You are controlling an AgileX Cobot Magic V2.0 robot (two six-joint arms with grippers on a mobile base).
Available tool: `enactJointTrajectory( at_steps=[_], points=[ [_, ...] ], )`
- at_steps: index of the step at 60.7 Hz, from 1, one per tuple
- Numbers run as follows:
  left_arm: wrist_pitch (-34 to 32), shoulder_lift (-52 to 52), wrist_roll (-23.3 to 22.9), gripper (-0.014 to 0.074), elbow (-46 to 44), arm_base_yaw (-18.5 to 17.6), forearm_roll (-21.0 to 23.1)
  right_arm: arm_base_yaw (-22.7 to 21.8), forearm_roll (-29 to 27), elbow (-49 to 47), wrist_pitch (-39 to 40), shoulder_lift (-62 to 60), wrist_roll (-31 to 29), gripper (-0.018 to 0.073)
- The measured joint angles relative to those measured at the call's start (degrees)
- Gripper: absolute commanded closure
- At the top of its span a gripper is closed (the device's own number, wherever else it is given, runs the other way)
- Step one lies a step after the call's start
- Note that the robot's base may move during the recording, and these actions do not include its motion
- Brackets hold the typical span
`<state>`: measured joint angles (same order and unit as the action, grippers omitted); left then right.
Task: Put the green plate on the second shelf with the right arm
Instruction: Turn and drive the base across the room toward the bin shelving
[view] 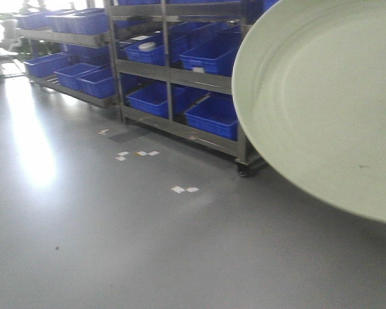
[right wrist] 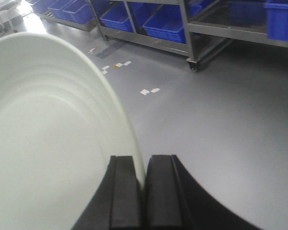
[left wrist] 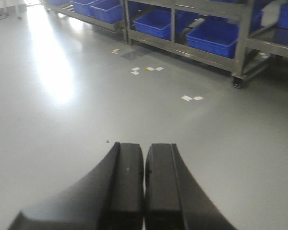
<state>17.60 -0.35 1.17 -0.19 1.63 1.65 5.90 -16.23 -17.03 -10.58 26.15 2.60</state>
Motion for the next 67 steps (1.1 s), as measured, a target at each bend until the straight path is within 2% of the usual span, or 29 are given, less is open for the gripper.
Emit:
enactJointTrajectory(
  at_steps=[67],
  points=[
    [0.00, 0.00, 0.00, 0.0472, 0.00, 0.00, 0.00, 0.00, 0.00, 0.09, 0.00, 0.00, 0.00, 0.0503]
  ],
)
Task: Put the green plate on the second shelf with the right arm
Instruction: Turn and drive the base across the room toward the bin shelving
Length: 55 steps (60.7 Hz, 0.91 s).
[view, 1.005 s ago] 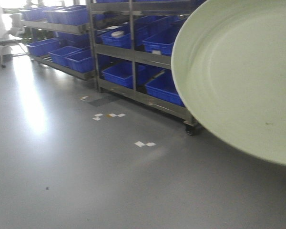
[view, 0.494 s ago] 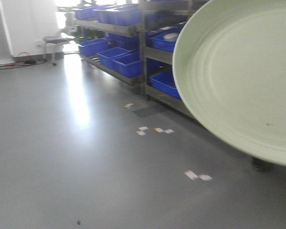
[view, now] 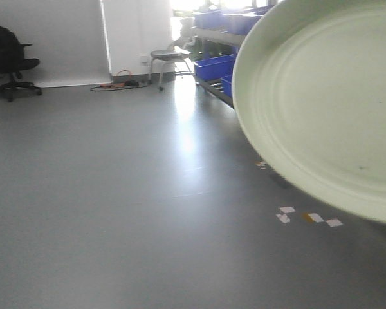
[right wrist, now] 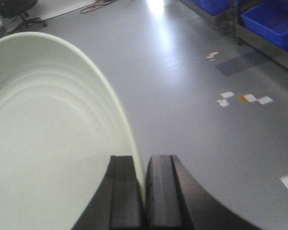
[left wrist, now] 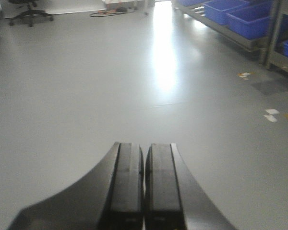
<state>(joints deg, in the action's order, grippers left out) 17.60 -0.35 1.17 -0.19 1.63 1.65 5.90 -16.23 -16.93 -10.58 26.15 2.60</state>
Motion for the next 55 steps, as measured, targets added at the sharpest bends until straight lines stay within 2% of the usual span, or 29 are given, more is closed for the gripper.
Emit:
enactJointTrajectory(
  at_steps=[55],
  points=[
    [0.00, 0.00, 0.00, 0.0472, 0.00, 0.00, 0.00, 0.00, 0.00, 0.00, 0.00, 0.00, 0.00, 0.0503]
  ],
)
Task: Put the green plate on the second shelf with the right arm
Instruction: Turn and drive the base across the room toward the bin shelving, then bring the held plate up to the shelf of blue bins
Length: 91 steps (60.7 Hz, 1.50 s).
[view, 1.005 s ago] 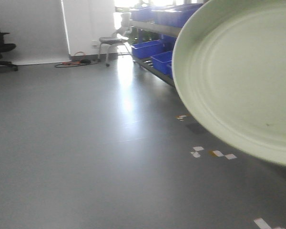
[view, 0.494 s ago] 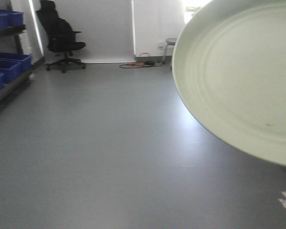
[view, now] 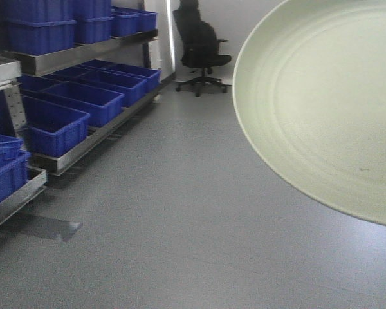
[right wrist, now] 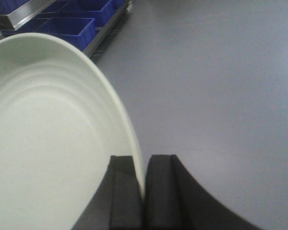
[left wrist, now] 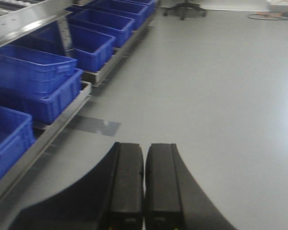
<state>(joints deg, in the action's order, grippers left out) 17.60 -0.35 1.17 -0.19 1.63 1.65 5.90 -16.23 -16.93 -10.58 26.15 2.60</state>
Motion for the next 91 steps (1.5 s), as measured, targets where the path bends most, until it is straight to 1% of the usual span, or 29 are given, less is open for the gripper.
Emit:
enactJointTrajectory(
  at_steps=[91],
  points=[
    [0.00, 0.00, 0.00, 0.0472, 0.00, 0.00, 0.00, 0.00, 0.00, 0.00, 0.00, 0.00, 0.00, 0.0503]
  ],
)
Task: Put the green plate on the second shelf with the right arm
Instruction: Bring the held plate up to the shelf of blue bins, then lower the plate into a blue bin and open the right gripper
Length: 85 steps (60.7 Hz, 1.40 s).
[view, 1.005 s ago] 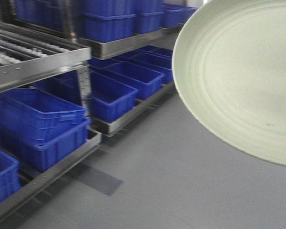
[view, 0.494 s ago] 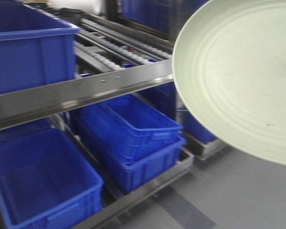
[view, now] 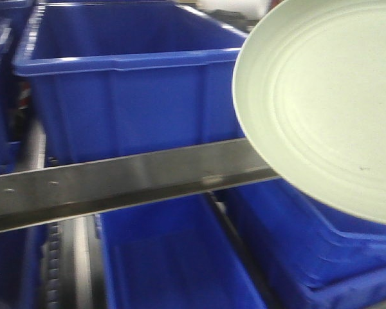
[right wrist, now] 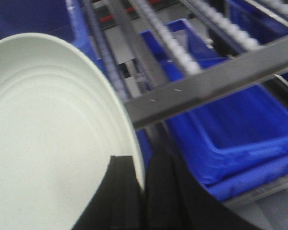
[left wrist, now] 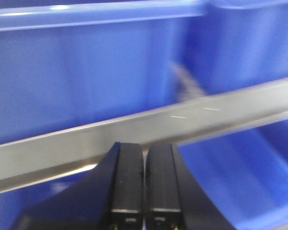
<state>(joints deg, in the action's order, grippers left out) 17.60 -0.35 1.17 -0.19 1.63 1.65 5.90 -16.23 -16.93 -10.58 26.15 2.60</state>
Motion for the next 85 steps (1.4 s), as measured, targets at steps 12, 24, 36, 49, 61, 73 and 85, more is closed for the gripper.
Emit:
enactJointTrajectory(
  at_steps=[12, 24, 36, 49, 61, 73, 85],
  points=[
    [0.00, 0.00, 0.00, 0.0472, 0.00, 0.00, 0.00, 0.00, 0.00, 0.00, 0.00, 0.00, 0.00, 0.0503],
    [0.00, 0.00, 0.00, 0.0472, 0.00, 0.00, 0.00, 0.00, 0.00, 0.00, 0.00, 0.00, 0.00, 0.0503],
    [0.00, 0.00, 0.00, 0.0472, 0.00, 0.00, 0.00, 0.00, 0.00, 0.00, 0.00, 0.00, 0.00, 0.0503],
    [0.00, 0.00, 0.00, 0.0472, 0.00, 0.00, 0.00, 0.00, 0.00, 0.00, 0.00, 0.00, 0.00, 0.0503],
    [0.00, 0.00, 0.00, 0.0472, 0.00, 0.00, 0.00, 0.00, 0.00, 0.00, 0.00, 0.00, 0.00, 0.0503],
    [0.00, 0.00, 0.00, 0.0472, 0.00, 0.00, 0.00, 0.00, 0.00, 0.00, 0.00, 0.00, 0.00, 0.0503],
    [0.00, 0.00, 0.00, 0.0472, 0.00, 0.00, 0.00, 0.00, 0.00, 0.00, 0.00, 0.00, 0.00, 0.0503]
  ],
)
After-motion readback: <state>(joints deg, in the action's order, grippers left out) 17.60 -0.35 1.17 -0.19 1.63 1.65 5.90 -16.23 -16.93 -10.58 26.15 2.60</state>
